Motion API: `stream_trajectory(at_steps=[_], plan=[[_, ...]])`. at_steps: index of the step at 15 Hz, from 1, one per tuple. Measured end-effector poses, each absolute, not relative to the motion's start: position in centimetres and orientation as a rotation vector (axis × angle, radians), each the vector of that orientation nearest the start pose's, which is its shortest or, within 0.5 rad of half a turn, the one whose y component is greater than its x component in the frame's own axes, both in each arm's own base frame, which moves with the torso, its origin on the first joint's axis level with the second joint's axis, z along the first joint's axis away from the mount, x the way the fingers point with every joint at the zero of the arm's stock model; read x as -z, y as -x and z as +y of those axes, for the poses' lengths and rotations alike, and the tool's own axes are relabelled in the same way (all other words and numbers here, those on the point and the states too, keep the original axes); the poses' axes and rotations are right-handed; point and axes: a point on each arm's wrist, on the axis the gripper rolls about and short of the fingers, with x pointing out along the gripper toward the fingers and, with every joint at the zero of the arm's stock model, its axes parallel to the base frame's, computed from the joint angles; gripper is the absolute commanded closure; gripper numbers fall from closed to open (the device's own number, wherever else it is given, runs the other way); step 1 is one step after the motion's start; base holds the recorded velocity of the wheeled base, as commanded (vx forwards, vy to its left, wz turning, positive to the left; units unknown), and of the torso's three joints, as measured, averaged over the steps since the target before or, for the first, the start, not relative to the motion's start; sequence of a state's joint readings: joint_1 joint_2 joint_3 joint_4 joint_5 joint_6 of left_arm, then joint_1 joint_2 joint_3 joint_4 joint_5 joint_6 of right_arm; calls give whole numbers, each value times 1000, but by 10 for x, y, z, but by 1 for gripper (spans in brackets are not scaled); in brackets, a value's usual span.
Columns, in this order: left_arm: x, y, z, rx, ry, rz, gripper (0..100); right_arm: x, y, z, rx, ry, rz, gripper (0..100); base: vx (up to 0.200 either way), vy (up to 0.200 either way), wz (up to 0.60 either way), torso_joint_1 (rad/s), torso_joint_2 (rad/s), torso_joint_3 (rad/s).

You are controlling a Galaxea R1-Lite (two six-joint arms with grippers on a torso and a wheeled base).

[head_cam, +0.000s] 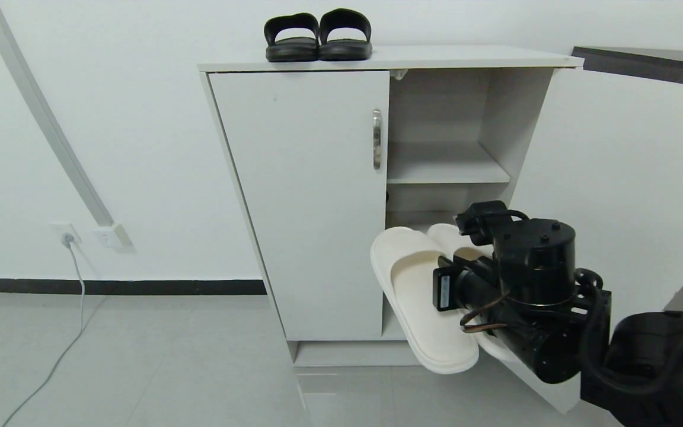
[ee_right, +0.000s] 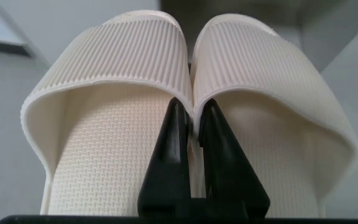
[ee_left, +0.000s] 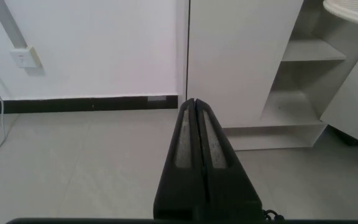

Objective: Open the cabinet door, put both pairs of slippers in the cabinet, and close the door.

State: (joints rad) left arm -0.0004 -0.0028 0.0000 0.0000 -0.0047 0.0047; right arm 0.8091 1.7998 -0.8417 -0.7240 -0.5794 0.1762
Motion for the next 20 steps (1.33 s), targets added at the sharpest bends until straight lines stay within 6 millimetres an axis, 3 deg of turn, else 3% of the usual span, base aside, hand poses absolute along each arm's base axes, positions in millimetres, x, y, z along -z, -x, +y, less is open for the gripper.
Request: stream_trajectory(at_steps=[4,7,12,20], plan=[[-75,23,0,5,-6,-3,100,-168,-261,250,-26,-72,148,100,0,-50,0,1,1,2],[-75,23,0,5,-5,-3,100,-159,-272,250,6,-61,160,100,0,-200,0,4,-1,-2],[-75,23,0,5,-6,-2,100,-148,-275,251,13,-39,182,100,0,-200,0,5,1,2],[-75,23,0,4,-5,-2,100,-130,-272,265,-90,-33,208,100,0,0,0,0,0,0]])
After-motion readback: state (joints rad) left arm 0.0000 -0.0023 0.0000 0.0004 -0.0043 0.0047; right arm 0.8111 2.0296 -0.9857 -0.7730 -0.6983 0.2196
